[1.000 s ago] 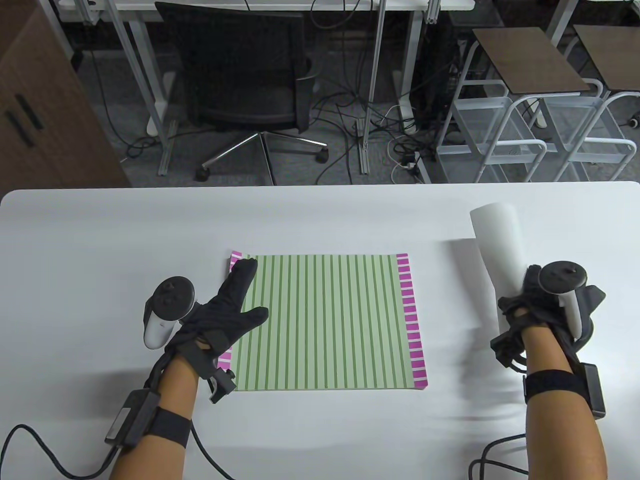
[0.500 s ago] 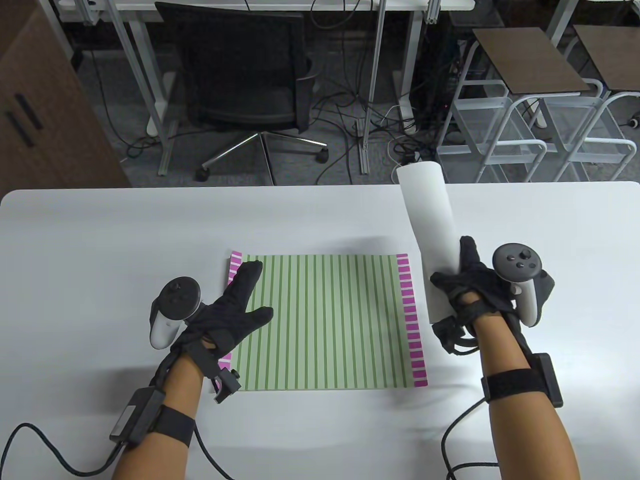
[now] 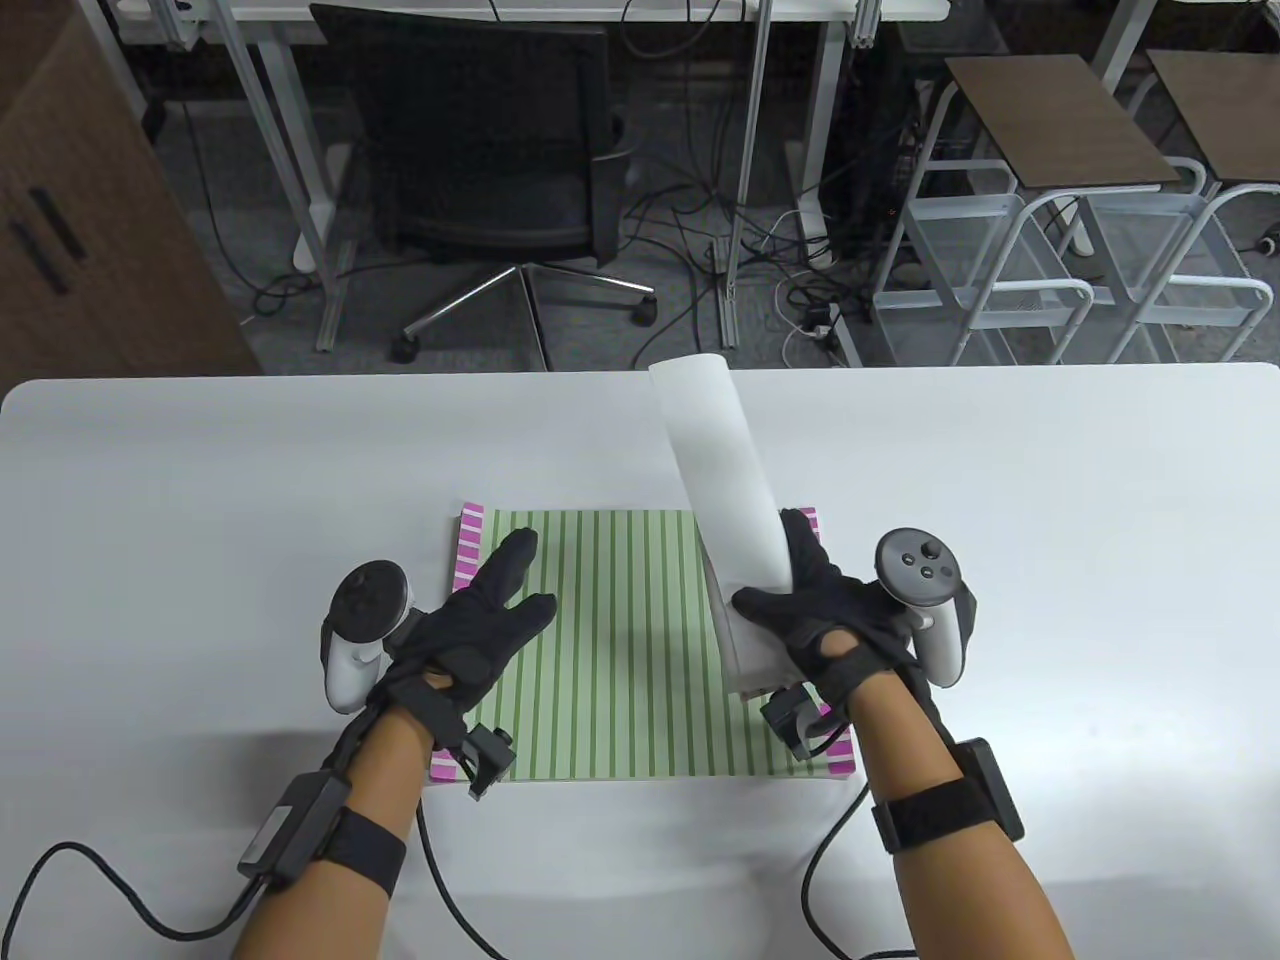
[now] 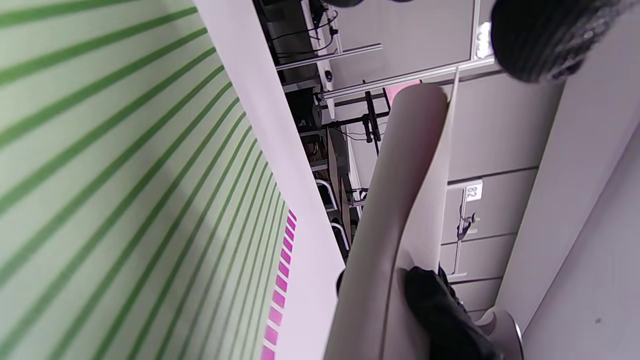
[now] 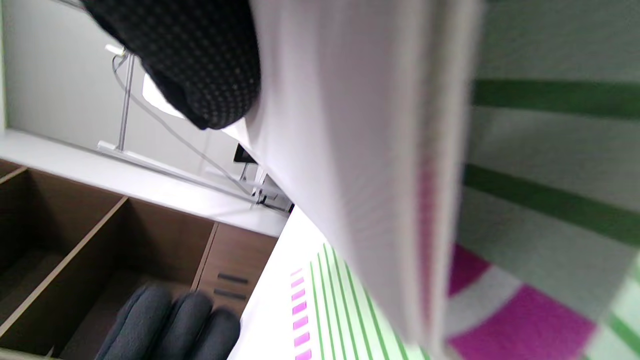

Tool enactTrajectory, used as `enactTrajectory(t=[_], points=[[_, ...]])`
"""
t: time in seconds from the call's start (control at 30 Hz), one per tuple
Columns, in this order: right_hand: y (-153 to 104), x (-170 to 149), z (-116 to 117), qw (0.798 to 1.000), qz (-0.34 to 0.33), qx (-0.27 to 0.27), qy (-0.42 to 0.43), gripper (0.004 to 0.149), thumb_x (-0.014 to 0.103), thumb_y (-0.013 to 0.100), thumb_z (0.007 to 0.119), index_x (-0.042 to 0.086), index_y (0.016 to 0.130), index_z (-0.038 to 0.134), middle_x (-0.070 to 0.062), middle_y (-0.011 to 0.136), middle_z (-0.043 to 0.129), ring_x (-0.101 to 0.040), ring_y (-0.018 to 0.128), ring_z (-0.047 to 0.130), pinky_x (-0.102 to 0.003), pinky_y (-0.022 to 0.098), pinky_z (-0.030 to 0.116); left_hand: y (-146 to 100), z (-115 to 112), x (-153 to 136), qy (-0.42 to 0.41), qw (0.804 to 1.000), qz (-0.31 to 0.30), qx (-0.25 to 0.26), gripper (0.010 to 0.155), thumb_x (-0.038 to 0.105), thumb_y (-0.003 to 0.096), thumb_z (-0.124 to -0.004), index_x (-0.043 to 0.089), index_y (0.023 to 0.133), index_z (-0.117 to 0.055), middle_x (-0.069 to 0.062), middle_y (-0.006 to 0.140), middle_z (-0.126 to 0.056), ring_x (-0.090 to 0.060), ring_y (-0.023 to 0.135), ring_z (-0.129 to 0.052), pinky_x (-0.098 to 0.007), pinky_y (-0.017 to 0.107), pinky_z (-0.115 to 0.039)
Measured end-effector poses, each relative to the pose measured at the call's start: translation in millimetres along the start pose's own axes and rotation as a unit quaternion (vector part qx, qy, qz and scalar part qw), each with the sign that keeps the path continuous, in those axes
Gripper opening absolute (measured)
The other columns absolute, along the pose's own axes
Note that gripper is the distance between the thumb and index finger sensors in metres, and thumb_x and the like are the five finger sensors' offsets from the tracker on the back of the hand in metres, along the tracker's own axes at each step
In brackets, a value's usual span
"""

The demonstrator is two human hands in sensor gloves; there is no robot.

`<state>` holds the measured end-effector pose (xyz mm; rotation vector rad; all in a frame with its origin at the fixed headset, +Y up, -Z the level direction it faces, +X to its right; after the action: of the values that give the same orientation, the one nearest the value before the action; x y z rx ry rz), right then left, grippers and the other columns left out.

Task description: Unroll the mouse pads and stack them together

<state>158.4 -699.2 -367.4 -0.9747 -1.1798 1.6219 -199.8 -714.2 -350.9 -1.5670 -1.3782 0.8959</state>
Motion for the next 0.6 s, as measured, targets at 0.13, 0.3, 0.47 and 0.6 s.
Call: enactTrajectory(t=[0.13,0.3,0.47,0.6], points=[[-0.8,5.4,18.8,0.998,-0.017,0.045,0.028,0.092,0.032,0.035,0.096,0.027,0.101,0.031,-0.012,0.092,0.059,-0.039,0.068,0.092,-0.049,0.045,0.082,4.3,-12.0,-10.3,-0.055,0.998,0.033,-0.004,0.082,0.059,0.0513,-0.080,0.027,0.113,-0.038,-0.007,0.117,-0.037,-0.041,0.114,-0.043,-0.066,0.074,-0.039],[-3.6,15.3,43.9,0.991,-0.043,0.106,0.063,0.093,0.033,0.036,0.095,0.030,0.100,0.028,-0.013,0.095,0.054,-0.040,0.070,0.091,-0.051,0.047,0.081,10.0,-31.4,-15.9,-0.084,0.994,0.049,-0.045,0.084,0.060,0.0517,-0.079,0.027,0.114,-0.033,-0.007,0.117,-0.037,-0.041,0.113,-0.044,-0.065,0.074,-0.040],[-7.4,20.7,67.0,0.978,-0.057,0.172,0.101,0.092,0.035,0.038,0.093,0.035,0.100,0.026,-0.014,0.097,0.049,-0.042,0.072,0.089,-0.052,0.048,0.080,13.3,-45.8,-14.3,-0.122,0.988,0.038,-0.089,0.090,0.066,0.0526,-0.075,0.029,0.114,-0.021,-0.007,0.118,-0.032,-0.042,0.114,-0.039,-0.067,0.074,-0.039],[-8.8,20.6,79.5,0.971,-0.068,0.205,0.107,0.092,0.040,0.040,0.091,0.034,0.100,0.022,-0.016,0.098,0.046,-0.042,0.074,0.087,-0.052,0.049,0.079,12.7,-51.1,-12.1,-0.152,0.982,0.027,-0.107,0.090,0.068,0.0533,-0.072,0.030,0.113,-0.016,-0.007,0.119,-0.031,-0.042,0.115,-0.040,-0.066,0.074,-0.041]])
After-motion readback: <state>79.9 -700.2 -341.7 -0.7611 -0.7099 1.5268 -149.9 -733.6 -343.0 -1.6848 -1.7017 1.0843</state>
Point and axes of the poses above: the tracker on the back of each hand, its own x axis roughly to the thumb side, its own y axis roughly from the wrist to the fingertips, z = x × y, the point moved 1 cm from there along y, roughly from the wrist to the fingertips
